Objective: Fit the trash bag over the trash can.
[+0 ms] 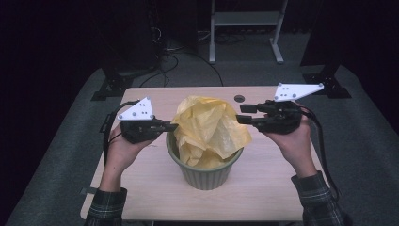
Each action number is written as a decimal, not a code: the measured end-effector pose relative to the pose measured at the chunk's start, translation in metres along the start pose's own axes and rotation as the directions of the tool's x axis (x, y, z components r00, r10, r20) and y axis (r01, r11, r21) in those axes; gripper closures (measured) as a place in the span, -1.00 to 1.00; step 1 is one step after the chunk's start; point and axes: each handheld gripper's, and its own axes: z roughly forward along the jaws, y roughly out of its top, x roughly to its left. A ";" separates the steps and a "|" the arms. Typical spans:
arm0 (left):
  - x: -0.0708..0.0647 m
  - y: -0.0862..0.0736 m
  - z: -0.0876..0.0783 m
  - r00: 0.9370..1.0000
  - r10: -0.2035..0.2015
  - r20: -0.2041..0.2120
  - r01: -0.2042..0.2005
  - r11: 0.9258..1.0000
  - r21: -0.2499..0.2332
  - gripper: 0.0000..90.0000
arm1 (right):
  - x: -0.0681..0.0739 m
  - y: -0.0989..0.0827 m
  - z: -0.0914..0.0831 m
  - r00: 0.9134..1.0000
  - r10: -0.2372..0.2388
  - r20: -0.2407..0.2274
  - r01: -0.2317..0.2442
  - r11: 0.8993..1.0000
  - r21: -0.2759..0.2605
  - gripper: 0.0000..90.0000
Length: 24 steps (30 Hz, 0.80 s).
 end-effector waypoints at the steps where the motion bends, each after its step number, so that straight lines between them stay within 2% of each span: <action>1: 0.000 0.000 0.001 1.000 -0.003 0.003 0.003 1.000 0.000 1.00 | 0.001 0.004 0.004 1.000 -0.012 -0.014 0.012 1.000 0.005 0.24; 2: -0.001 0.000 0.001 1.000 0.001 0.006 -0.001 1.000 -0.002 1.00 | 0.003 0.007 0.008 0.999 -0.020 -0.029 0.021 1.000 0.012 0.23; 4: -0.002 -0.001 0.001 1.000 -0.001 0.010 0.002 1.000 -0.005 1.00 | 0.004 0.010 0.013 0.999 -0.028 -0.030 0.028 0.999 0.016 0.22; 5: -0.003 -0.001 0.000 1.000 0.000 0.025 0.000 1.000 -0.004 1.00 | 0.004 0.014 0.020 0.999 -0.027 -0.028 0.028 0.999 0.025 0.18; 9: -0.007 -0.002 0.000 0.999 0.001 0.043 -0.001 1.000 -0.007 1.00 | 0.001 0.019 0.029 0.999 -0.008 -0.039 0.008 1.000 0.018 0.18; 10: -0.009 -0.003 0.000 0.999 0.004 0.047 -0.004 1.000 -0.008 1.00 | -0.001 0.021 0.034 1.000 0.002 -0.010 -0.002 1.000 0.024 0.17; 12: -0.013 -0.004 0.002 0.998 0.013 0.058 -0.013 1.000 -0.001 1.00 | -0.002 0.022 0.039 1.000 0.005 -0.011 -0.005 1.000 0.015 0.18; 15: -0.014 -0.005 0.003 0.998 0.011 0.062 -0.011 1.000 -0.004 1.00 | -0.001 0.024 0.047 1.000 -0.009 -0.012 0.010 1.000 0.018 0.24; 17: -0.015 -0.005 0.006 0.997 0.012 0.070 -0.013 1.000 0.002 1.00 | 0.001 0.025 0.051 0.999 -0.012 -0.034 0.012 1.000 0.012 0.29; 24: -0.018 -0.003 0.010 0.996 0.023 0.084 -0.023 1.000 0.002 1.00 | 0.009 0.028 0.067 0.998 -0.059 -0.025 0.060 0.997 0.043 0.35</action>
